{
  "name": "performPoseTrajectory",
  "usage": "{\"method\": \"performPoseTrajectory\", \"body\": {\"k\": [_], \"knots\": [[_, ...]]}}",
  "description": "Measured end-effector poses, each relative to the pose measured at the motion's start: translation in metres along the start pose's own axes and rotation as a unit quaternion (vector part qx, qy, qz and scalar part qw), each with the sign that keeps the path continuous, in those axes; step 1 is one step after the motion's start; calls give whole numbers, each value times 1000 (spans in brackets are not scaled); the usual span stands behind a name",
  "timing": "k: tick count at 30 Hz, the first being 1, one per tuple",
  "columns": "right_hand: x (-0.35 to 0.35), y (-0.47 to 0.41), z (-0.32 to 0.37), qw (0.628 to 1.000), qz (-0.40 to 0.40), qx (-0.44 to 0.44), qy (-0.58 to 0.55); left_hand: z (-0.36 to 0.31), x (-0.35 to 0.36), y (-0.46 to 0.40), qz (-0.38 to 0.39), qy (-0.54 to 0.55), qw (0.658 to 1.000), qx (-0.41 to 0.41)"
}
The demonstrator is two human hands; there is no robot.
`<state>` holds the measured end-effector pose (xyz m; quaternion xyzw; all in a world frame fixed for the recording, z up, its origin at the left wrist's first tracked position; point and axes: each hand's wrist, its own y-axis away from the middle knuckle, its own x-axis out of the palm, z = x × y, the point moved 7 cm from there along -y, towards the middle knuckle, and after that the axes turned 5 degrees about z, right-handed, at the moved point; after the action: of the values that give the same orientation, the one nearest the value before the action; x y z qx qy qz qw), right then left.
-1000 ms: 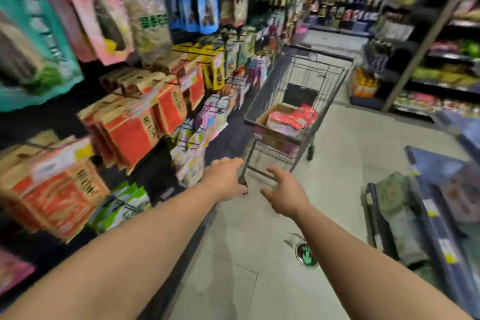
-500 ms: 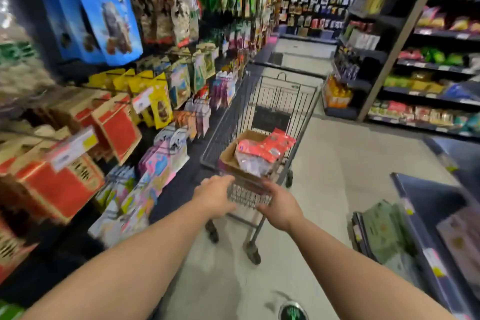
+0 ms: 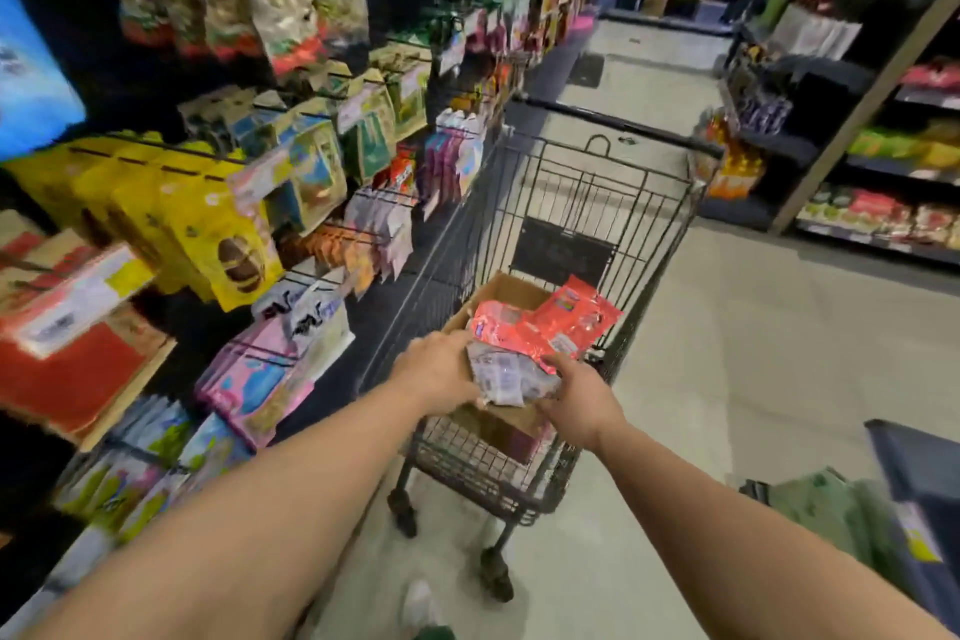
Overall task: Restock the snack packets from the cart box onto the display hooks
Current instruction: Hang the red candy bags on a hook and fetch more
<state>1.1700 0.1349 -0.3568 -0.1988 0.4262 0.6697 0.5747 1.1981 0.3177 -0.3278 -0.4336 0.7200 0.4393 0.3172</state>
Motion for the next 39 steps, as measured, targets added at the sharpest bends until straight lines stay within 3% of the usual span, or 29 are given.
{"method": "performPoseTrajectory", "body": {"k": [6, 11, 20, 24, 29, 34, 39], "knots": [[-31, -91, -23, 998, 5, 56, 10, 5, -15, -110, 38, 4, 999, 3], [-17, -144, -44, 995, 46, 91, -21, 18, 4, -167, 70, 29, 997, -17], [-6, -280, -113, 980, 101, 157, -65, 38, 45, -252, 85, 49, 987, -131], [-8, -330, -155, 968, 59, 219, -106, 22, 75, -297, 95, 55, 984, -142], [-2, -365, -215, 907, -52, 337, -247, 8, 117, -338, 117, 99, 975, -160], [17, -375, -245, 810, -146, 412, -392, 12, 140, -360, 127, 106, 971, -174], [32, -378, -263, 782, -137, 454, -405, 10, 142, -369, 138, 92, 969, -184]]}}
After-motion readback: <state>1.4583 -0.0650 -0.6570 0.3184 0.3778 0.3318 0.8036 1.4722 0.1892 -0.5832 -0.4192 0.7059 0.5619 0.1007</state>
